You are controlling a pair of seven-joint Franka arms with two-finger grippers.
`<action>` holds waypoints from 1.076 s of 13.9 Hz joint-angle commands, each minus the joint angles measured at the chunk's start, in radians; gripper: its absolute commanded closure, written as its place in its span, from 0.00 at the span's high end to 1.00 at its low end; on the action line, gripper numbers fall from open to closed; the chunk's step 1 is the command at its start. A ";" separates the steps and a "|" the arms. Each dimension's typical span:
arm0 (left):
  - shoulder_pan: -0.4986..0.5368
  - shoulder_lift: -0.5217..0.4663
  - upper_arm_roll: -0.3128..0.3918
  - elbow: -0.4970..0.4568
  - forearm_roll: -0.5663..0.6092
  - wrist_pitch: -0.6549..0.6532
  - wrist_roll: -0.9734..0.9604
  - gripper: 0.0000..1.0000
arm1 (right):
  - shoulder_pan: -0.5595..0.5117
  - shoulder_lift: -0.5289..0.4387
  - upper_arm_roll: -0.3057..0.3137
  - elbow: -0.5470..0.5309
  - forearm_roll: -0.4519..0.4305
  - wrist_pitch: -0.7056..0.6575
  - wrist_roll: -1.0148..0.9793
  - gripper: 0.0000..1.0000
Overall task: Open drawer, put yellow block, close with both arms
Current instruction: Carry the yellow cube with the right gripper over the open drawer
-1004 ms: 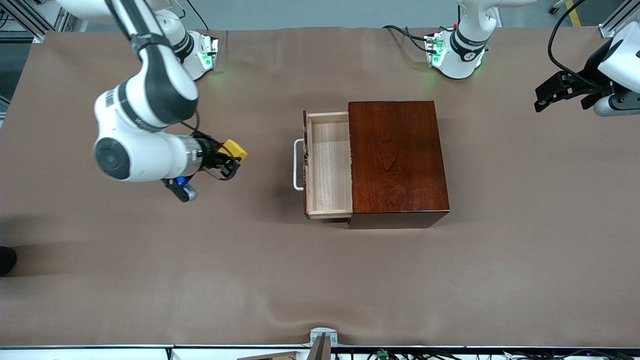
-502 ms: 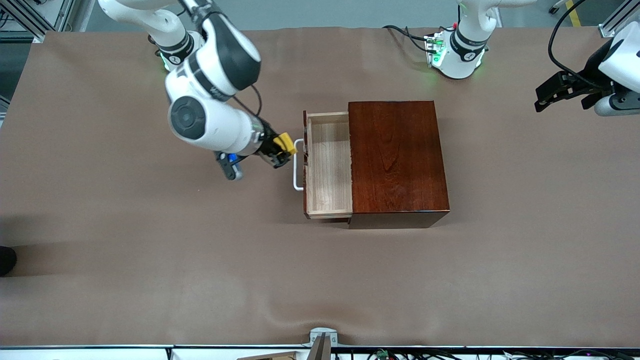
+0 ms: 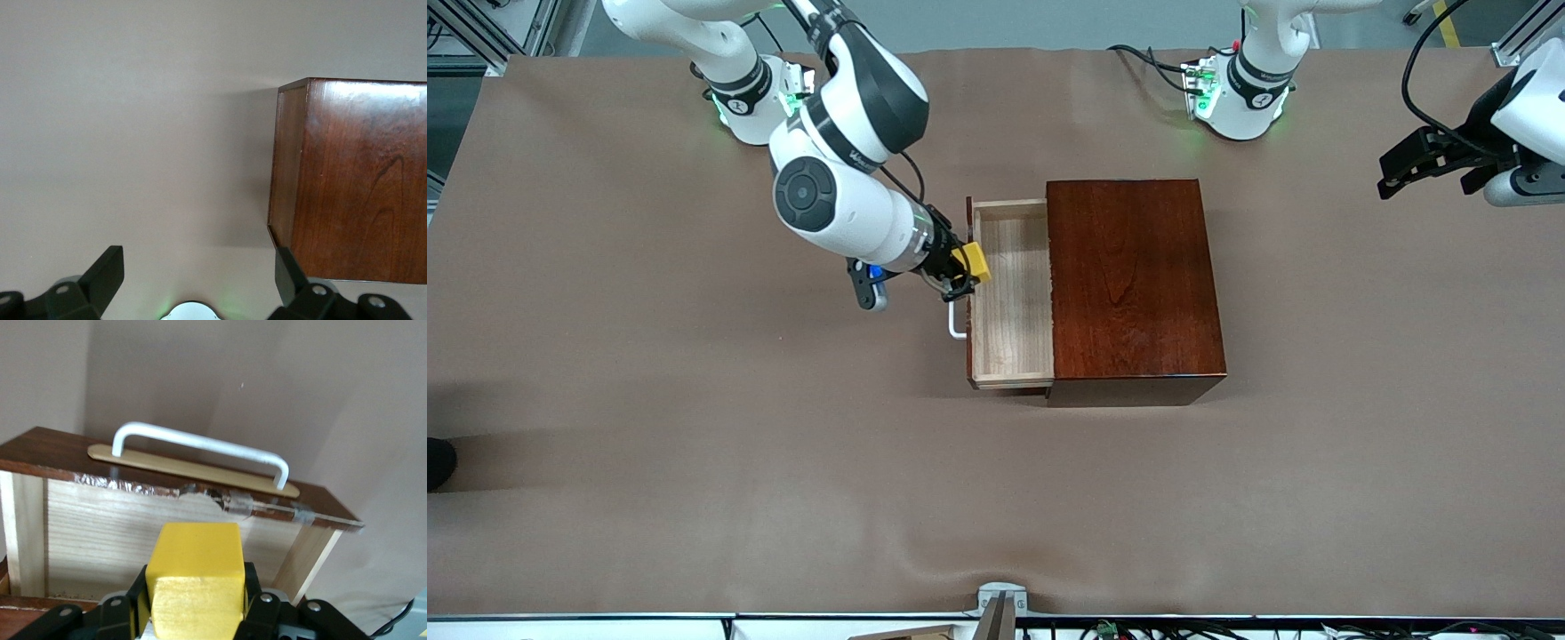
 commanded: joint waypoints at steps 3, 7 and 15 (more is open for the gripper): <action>0.005 0.001 -0.006 0.013 0.019 -0.014 0.005 1.00 | 0.048 0.028 -0.013 0.002 0.032 0.053 0.073 0.00; 0.006 -0.002 -0.006 0.013 0.019 -0.015 0.006 1.00 | 0.065 0.054 -0.011 0.003 0.032 0.105 0.110 0.00; 0.006 -0.001 -0.006 0.017 0.017 -0.015 0.011 1.00 | 0.088 0.094 -0.013 0.002 0.032 0.144 0.139 0.00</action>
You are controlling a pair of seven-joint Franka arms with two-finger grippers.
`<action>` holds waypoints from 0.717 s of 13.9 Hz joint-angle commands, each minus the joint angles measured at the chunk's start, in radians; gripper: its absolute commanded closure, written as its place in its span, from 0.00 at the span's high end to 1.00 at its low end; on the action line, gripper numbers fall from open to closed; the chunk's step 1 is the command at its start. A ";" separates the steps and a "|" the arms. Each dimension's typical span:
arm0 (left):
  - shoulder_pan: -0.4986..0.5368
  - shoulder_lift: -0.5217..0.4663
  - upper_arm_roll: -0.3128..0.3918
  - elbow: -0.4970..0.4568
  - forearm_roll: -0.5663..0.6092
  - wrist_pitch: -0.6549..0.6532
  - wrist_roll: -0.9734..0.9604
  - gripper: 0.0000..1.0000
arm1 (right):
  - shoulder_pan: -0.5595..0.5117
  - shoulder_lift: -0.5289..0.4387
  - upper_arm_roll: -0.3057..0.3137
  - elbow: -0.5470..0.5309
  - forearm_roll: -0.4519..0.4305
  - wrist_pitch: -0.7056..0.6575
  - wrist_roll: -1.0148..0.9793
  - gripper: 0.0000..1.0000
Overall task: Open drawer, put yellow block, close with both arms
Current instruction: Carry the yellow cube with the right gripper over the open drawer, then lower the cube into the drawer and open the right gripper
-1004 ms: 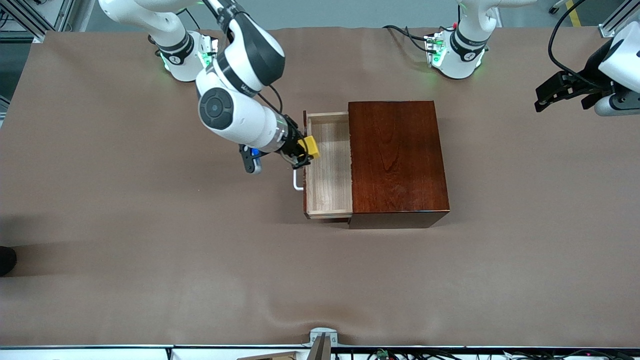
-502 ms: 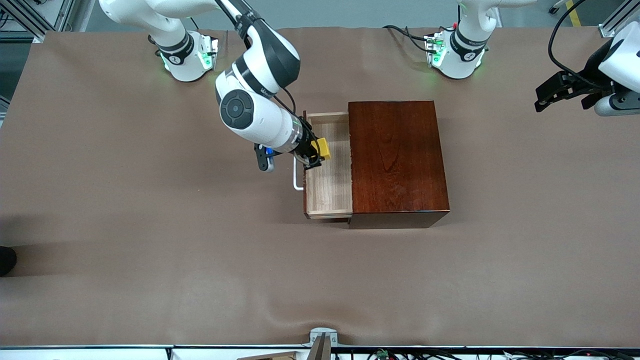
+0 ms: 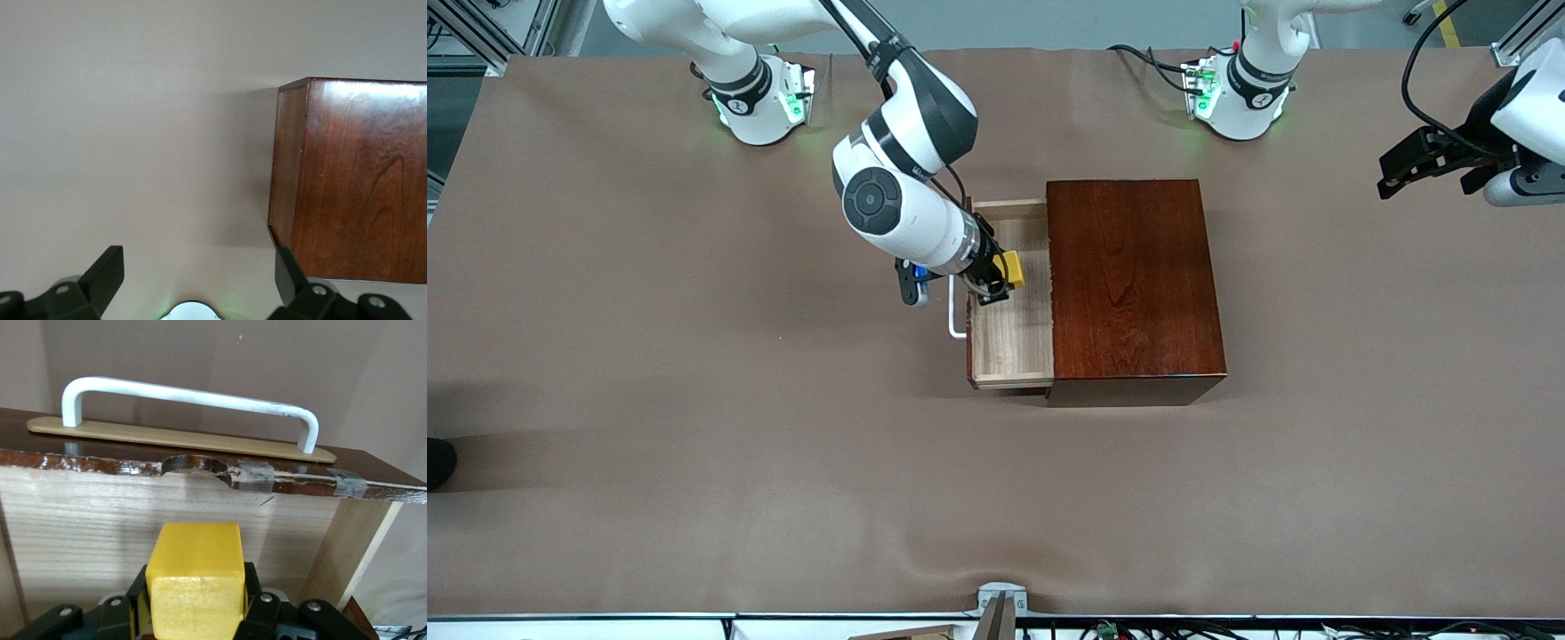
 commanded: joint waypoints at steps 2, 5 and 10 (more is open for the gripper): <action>0.006 -0.002 -0.006 0.017 0.017 -0.015 0.010 1.00 | 0.027 0.021 -0.012 0.001 0.015 0.023 0.014 0.00; 0.008 0.002 -0.006 0.020 0.016 -0.012 0.013 1.00 | 0.044 0.051 -0.015 0.002 0.009 0.061 0.014 0.00; 0.008 0.010 -0.016 0.030 0.014 -0.013 0.008 1.00 | 0.044 0.073 -0.015 -0.004 -0.034 0.060 0.014 0.00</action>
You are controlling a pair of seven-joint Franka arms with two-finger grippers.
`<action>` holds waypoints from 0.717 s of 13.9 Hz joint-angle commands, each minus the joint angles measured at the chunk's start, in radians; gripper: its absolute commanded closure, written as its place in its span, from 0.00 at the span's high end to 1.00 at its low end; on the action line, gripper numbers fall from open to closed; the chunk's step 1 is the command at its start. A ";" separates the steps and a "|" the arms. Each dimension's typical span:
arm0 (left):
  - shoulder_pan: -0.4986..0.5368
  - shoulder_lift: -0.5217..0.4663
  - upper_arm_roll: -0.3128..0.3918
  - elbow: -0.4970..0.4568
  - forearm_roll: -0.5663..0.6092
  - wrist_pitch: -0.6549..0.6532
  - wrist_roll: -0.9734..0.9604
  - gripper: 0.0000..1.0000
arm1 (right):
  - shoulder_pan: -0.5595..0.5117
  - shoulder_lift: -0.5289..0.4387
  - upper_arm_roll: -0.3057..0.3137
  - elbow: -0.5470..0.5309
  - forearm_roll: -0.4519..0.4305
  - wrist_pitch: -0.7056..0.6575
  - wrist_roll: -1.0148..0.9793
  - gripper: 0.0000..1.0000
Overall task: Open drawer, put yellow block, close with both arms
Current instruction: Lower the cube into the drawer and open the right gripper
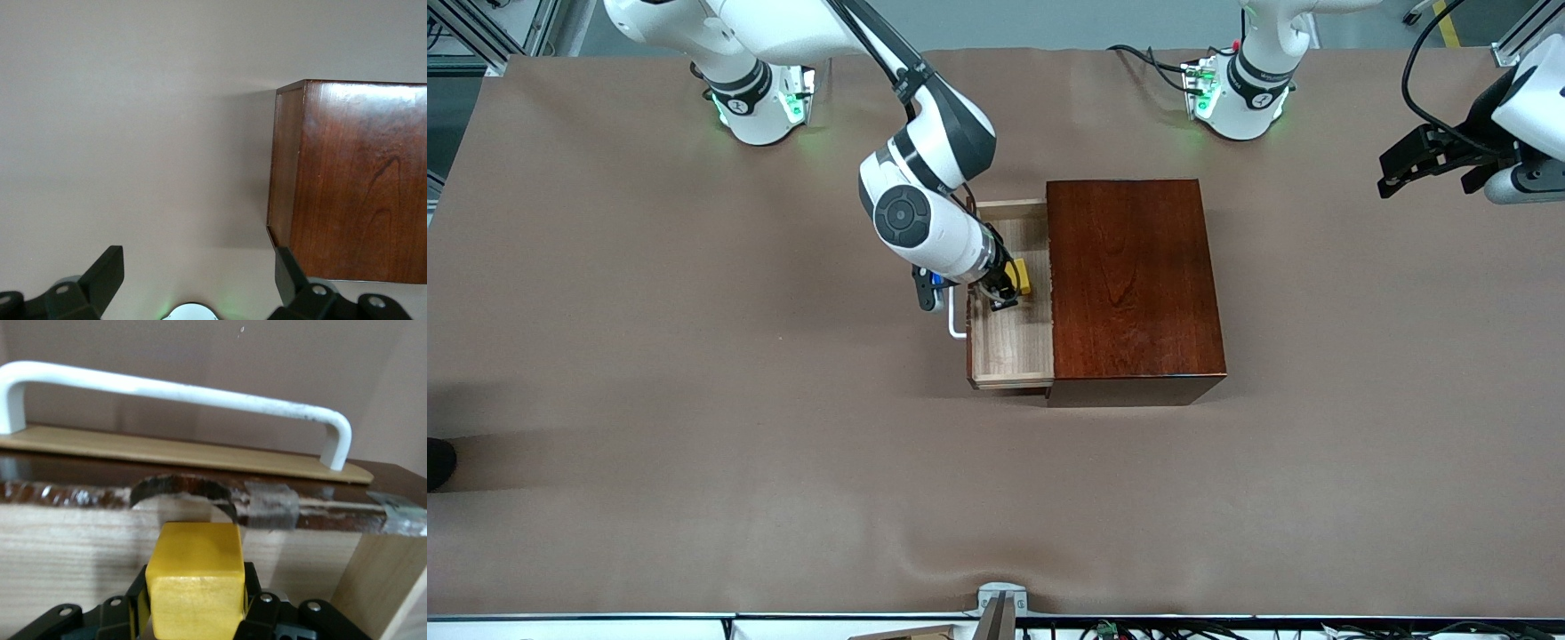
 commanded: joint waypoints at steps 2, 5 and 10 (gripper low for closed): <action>0.005 0.010 -0.009 0.023 0.014 -0.013 0.006 1.00 | 0.012 0.000 -0.012 -0.001 -0.029 0.003 0.014 0.00; 0.007 0.010 -0.009 0.020 0.016 -0.015 0.008 1.00 | 0.010 0.000 -0.012 0.003 -0.025 -0.006 0.026 0.96; 0.005 0.024 -0.010 0.021 0.014 -0.012 0.006 1.00 | -0.013 -0.005 -0.018 0.118 -0.046 -0.139 0.081 1.00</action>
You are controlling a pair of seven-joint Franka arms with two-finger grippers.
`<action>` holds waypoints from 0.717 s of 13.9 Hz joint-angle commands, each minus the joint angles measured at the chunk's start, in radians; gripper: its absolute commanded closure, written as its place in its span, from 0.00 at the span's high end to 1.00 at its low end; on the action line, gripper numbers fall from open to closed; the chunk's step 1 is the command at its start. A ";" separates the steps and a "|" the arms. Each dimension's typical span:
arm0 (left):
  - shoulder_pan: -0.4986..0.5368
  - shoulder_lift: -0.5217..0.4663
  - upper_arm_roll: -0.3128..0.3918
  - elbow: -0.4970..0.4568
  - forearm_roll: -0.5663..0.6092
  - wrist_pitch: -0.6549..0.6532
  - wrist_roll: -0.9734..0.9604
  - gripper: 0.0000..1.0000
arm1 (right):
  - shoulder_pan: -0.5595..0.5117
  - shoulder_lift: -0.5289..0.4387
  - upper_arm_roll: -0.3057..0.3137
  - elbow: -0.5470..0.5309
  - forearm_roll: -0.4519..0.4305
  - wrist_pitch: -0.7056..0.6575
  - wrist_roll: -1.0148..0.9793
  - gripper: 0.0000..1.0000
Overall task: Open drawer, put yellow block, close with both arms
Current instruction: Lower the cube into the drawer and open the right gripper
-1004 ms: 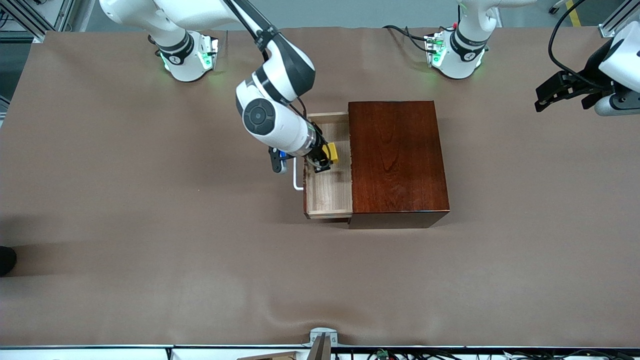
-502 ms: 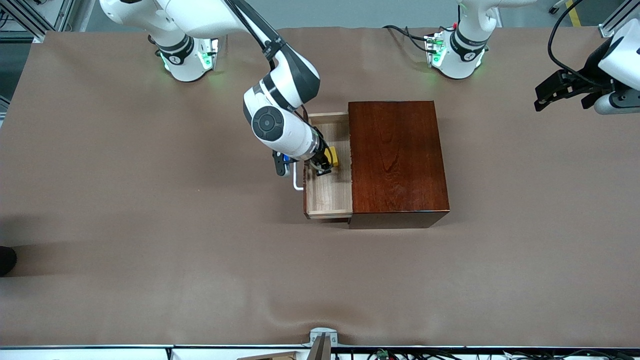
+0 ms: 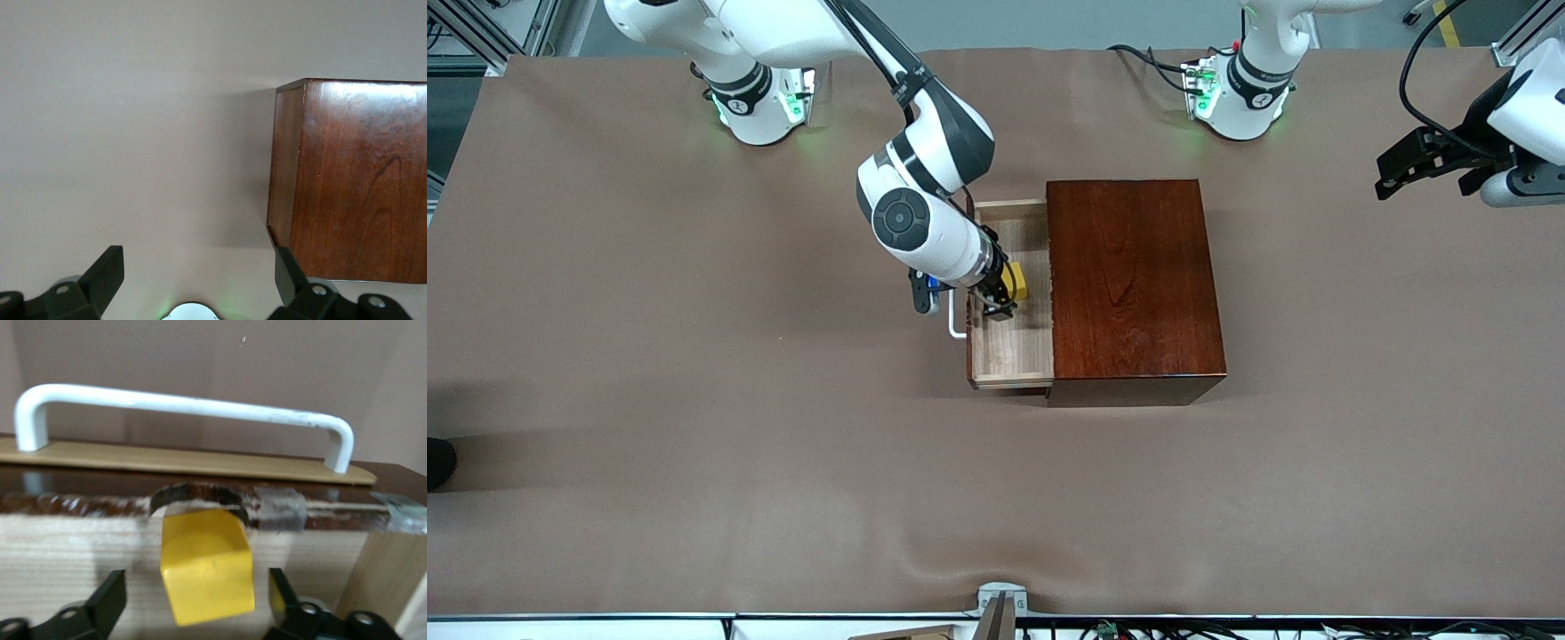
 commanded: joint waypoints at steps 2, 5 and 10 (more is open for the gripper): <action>0.003 0.013 -0.009 0.021 0.014 -0.010 0.006 1.00 | -0.044 -0.010 -0.003 0.134 -0.043 -0.173 0.033 1.00; 0.003 0.013 -0.009 0.020 0.014 -0.009 0.005 1.00 | -0.106 -0.015 -0.001 0.207 -0.060 -0.222 0.024 1.00; -0.001 0.016 -0.011 0.024 0.007 -0.004 0.003 1.00 | -0.250 -0.057 0.002 0.244 -0.054 -0.318 -0.165 1.00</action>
